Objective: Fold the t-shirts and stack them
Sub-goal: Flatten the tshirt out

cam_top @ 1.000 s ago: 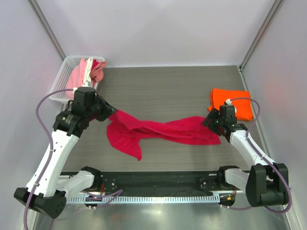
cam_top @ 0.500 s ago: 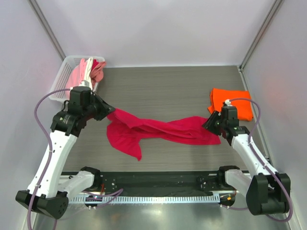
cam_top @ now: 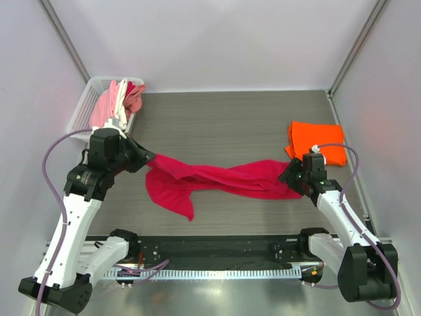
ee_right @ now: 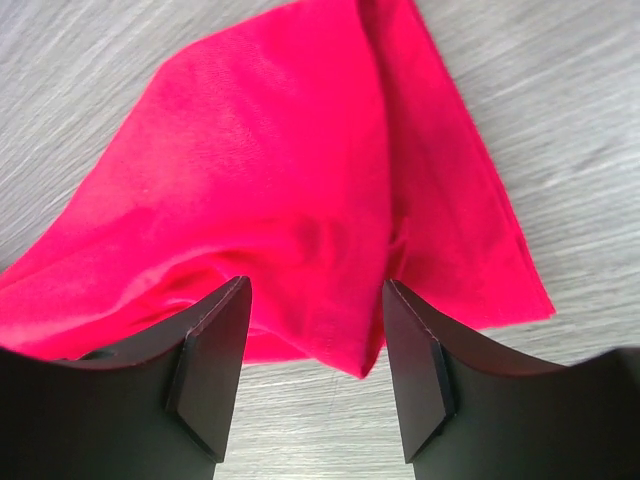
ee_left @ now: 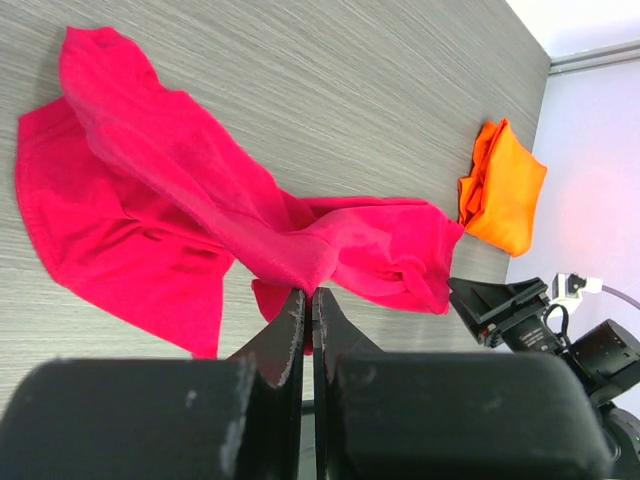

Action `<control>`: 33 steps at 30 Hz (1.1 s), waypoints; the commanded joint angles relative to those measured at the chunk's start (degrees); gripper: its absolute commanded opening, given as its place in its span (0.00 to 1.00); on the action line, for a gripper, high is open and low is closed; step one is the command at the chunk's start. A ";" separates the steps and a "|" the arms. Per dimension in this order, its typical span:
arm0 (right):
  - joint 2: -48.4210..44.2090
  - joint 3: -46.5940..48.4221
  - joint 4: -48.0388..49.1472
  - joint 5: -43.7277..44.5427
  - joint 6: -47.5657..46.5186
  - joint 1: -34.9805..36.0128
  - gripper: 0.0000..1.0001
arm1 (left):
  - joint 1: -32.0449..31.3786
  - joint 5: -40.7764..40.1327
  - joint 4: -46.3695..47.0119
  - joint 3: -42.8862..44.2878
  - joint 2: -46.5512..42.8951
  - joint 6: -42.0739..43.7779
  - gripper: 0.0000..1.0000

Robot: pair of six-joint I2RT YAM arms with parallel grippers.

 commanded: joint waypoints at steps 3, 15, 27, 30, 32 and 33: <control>-0.45 -1.97 1.71 2.11 2.81 -0.22 0.61 | 0.33 -0.53 1.46 0.94 -0.90 1.70 0.00; 0.44 -1.62 5.05 -3.43 2.54 -0.22 0.01 | 0.42 -0.54 -0.73 1.72 -2.13 1.96 0.00; -18.71 4.44 -10.23 -4.23 4.30 -0.22 0.01 | 0.33 7.90 -6.88 6.11 -7.76 -0.50 0.00; -23.01 6.29 -14.98 -4.57 5.35 -0.22 0.01 | 0.42 6.50 -8.20 7.61 -8.64 -0.67 0.00; -25.39 6.30 -17.97 -6.24 7.45 -0.22 0.01 | 0.33 4.75 -9.34 8.66 -9.60 -0.67 0.00; -27.58 6.12 -18.85 -7.03 8.25 -0.13 0.01 | 0.33 4.39 -9.61 8.93 -9.87 -0.76 0.00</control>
